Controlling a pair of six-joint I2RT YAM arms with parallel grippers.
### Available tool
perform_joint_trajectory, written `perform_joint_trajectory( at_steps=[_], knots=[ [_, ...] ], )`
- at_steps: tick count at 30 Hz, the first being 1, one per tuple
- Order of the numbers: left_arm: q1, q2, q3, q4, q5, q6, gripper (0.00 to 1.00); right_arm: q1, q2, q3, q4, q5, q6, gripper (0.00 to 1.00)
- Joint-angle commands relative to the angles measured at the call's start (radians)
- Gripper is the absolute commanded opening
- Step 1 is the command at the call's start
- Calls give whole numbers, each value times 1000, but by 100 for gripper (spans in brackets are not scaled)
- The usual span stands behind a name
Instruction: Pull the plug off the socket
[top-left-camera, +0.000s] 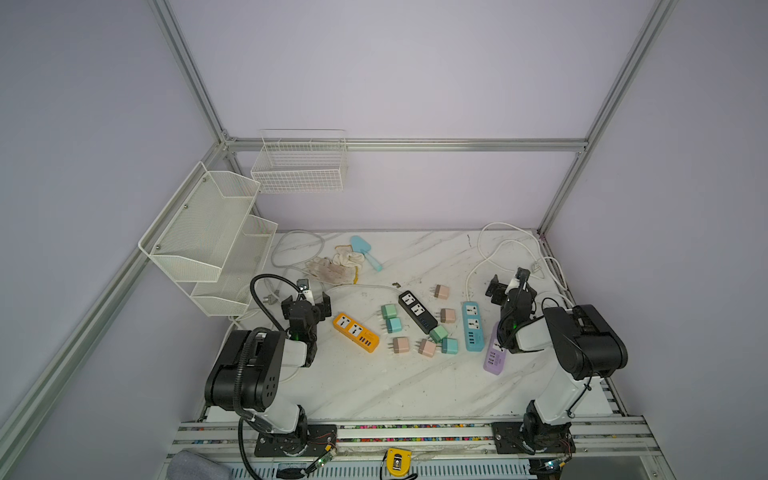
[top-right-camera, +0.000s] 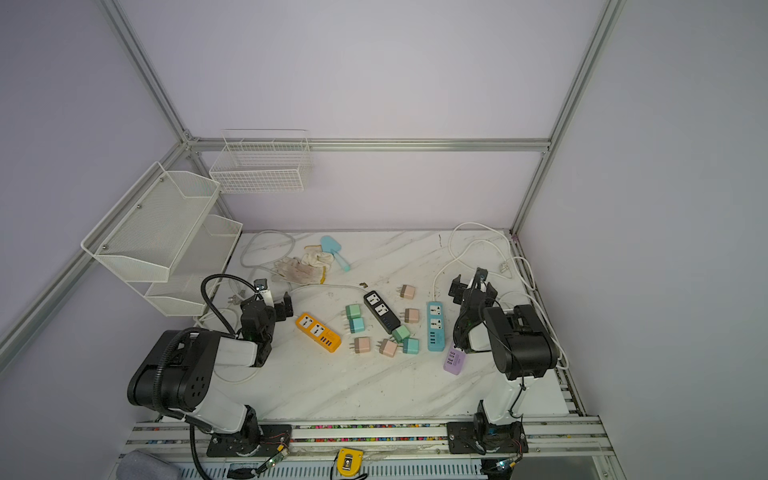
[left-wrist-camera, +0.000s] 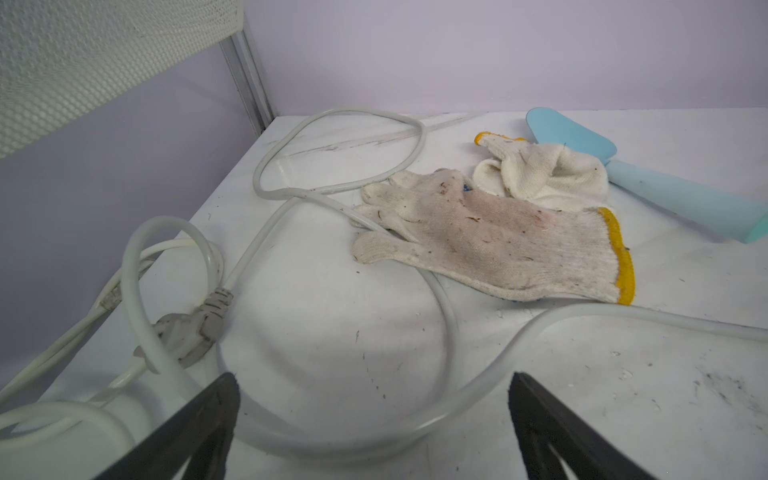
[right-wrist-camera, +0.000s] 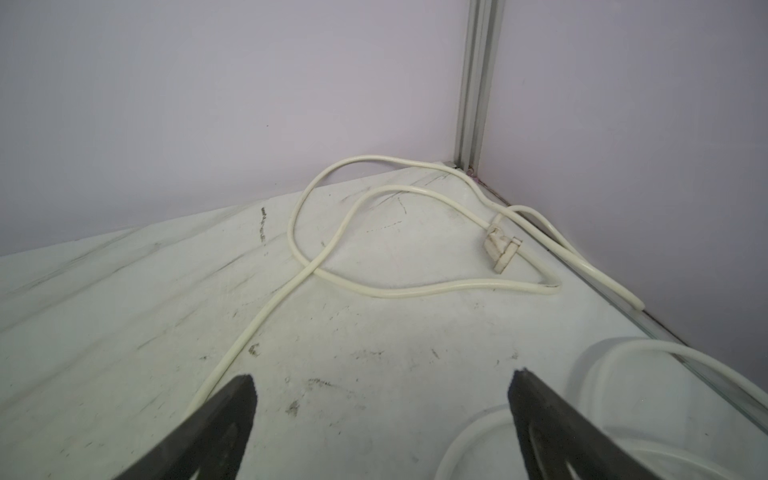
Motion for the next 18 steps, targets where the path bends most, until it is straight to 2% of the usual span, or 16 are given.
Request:
perform_joint_trajectory(
  at_steps=[1, 3, 6, 18],
  knots=[
    [29, -21, 34, -3, 38, -13, 100, 1, -8, -3, 119, -34, -43, 97],
    [30, -30, 31, -13, 37, -15, 100, 1, -2, -15, 160, -34, -46, 97],
    [30, -17, 15, 38, 44, -3, 100, 1, -7, -10, 137, -38, -45, 97],
    [31, -19, 18, 31, 43, -4, 100, 1, -1, -4, 136, -55, -51, 97]
  ],
)
